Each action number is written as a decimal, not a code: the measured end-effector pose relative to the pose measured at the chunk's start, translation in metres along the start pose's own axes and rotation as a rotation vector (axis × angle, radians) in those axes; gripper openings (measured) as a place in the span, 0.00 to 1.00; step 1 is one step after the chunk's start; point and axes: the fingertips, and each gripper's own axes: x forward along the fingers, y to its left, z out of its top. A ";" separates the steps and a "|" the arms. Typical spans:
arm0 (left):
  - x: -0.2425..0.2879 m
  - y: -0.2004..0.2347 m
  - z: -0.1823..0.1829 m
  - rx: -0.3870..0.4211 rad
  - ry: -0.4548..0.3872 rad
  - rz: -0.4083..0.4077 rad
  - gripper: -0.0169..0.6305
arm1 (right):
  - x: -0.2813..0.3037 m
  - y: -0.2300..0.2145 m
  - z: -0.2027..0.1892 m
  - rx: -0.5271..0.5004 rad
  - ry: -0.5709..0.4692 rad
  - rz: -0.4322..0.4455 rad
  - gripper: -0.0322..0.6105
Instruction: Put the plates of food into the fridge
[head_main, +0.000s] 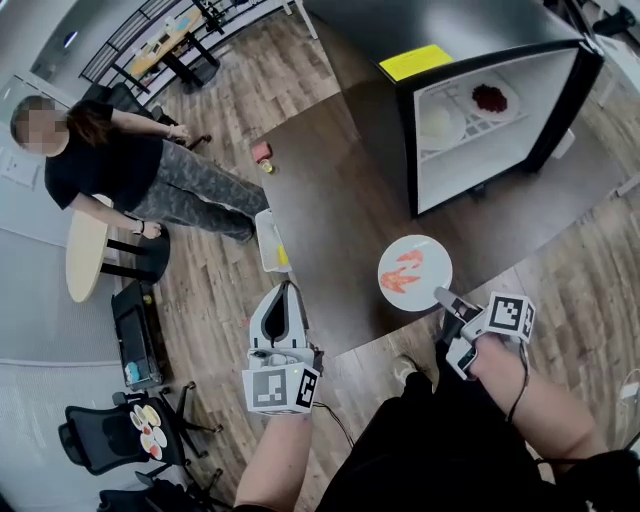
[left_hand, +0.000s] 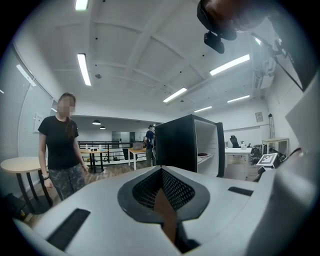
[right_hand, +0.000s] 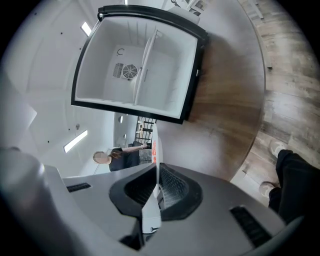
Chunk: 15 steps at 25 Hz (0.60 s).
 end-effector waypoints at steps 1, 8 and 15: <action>0.005 -0.004 0.001 -0.001 -0.002 -0.004 0.03 | -0.005 -0.001 0.008 0.001 -0.009 -0.002 0.08; 0.042 -0.035 0.018 -0.006 -0.024 -0.047 0.03 | -0.033 0.002 0.064 0.000 -0.083 0.014 0.08; 0.083 -0.055 0.030 -0.011 -0.050 -0.048 0.03 | -0.045 -0.001 0.113 0.008 -0.114 0.006 0.08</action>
